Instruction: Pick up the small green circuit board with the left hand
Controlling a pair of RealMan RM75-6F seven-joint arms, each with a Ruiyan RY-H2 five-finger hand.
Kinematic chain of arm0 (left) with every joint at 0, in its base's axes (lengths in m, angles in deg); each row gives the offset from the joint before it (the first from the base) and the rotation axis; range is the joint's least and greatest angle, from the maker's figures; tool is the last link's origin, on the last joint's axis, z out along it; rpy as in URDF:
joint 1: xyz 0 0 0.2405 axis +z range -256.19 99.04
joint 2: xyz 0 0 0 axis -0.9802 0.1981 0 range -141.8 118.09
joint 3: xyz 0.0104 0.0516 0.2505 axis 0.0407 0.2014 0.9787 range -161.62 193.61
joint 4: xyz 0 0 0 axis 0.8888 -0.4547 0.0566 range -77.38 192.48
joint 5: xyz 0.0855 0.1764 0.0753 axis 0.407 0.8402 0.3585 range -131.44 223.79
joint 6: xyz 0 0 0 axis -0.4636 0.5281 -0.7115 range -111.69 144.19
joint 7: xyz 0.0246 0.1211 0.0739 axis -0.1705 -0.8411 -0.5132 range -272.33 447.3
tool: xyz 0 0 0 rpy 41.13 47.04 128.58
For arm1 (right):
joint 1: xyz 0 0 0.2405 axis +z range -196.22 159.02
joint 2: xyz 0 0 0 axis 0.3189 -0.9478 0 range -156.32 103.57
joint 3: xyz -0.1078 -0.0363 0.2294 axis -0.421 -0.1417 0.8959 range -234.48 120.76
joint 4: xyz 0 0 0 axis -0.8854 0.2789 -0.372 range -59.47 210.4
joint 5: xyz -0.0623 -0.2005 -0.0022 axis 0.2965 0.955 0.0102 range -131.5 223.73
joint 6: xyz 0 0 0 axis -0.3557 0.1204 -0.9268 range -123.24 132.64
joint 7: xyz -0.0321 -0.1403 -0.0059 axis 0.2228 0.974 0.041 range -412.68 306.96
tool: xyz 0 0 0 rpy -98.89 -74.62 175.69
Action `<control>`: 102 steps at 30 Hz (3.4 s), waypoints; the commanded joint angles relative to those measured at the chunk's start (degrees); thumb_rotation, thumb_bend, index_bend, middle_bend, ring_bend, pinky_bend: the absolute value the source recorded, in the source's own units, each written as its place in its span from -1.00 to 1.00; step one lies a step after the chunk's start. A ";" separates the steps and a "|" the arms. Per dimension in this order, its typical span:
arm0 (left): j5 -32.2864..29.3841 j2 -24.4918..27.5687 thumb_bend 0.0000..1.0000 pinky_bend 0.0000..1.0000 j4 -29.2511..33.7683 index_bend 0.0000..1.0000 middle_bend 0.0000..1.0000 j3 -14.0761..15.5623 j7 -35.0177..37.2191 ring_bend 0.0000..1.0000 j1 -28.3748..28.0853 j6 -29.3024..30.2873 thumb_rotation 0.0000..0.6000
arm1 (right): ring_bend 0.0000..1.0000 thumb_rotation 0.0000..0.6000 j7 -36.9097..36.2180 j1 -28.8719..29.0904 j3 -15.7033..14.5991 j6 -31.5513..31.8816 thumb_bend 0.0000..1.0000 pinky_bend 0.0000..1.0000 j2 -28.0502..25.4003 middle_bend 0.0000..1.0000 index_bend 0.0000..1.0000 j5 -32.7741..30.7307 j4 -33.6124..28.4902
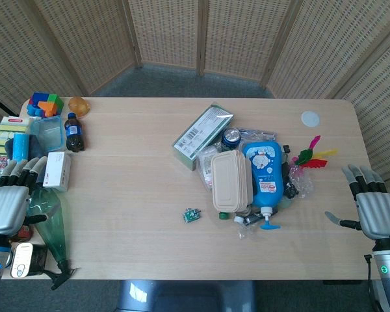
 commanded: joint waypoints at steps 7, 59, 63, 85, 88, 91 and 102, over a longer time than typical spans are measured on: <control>1.34 0.48 -0.40 -1.00 -0.05 -1.00 -1.00 0.01 1.60 -1.00 0.19 -0.73 0.35 | -1.00 0.29 -0.48 -0.15 0.01 0.65 -0.71 -1.00 -0.18 -1.00 -1.00 0.62 -0.60; 0.92 -30.83 -0.71 -1.00 -18.88 0.16 -0.87 -5.85 -9.45 -1.00 -24.86 -19.89 0.27 | -1.00 0.30 -4.38 -4.47 -0.77 6.03 -0.71 -1.00 -3.96 -1.00 -1.00 2.69 -1.64; 1.16 -31.82 -0.81 -1.00 -19.92 0.12 -0.87 -5.78 -9.56 -1.00 -25.74 -20.22 0.23 | -1.00 0.30 -4.83 -4.60 -0.69 6.13 -0.71 -1.00 -4.17 -1.00 -1.00 2.74 -1.58; 2.70 -39.95 -0.78 -1.00 -28.11 -0.06 -0.99 -3.01 -9.09 -1.00 -30.21 -24.21 0.87 | -1.00 0.30 -5.68 -5.81 -0.56 7.34 -0.69 -1.00 -5.38 -1.00 -1.00 2.88 -1.97; 3.02 -40.88 -0.77 -1.00 -29.29 -0.10 -1.00 -2.46 -7.97 -1.00 -30.59 -25.13 0.87 | -1.00 0.29 -5.81 -5.92 -0.54 7.41 -0.69 -1.00 -5.43 -1.00 -1.00 2.84 -1.91; 3.43 -41.84 -0.78 -1.00 -30.84 -0.14 -1.00 -1.86 -7.63 -1.00 -30.97 -25.86 0.87 | -1.00 0.30 -5.95 -6.00 -0.50 7.50 -0.69 -1.00 -5.51 -1.00 -1.00 2.88 -1.86; 4.55 -46.33 -0.78 -1.00 -37.69 -0.37 -1.00 -0.97 -5.59 -1.00 -32.39 -28.04 0.87 | -1.00 0.30 -6.32 -6.55 -0.44 8.04 -0.69 -1.00 -5.87 -1.00 -1.00 2.86 -2.02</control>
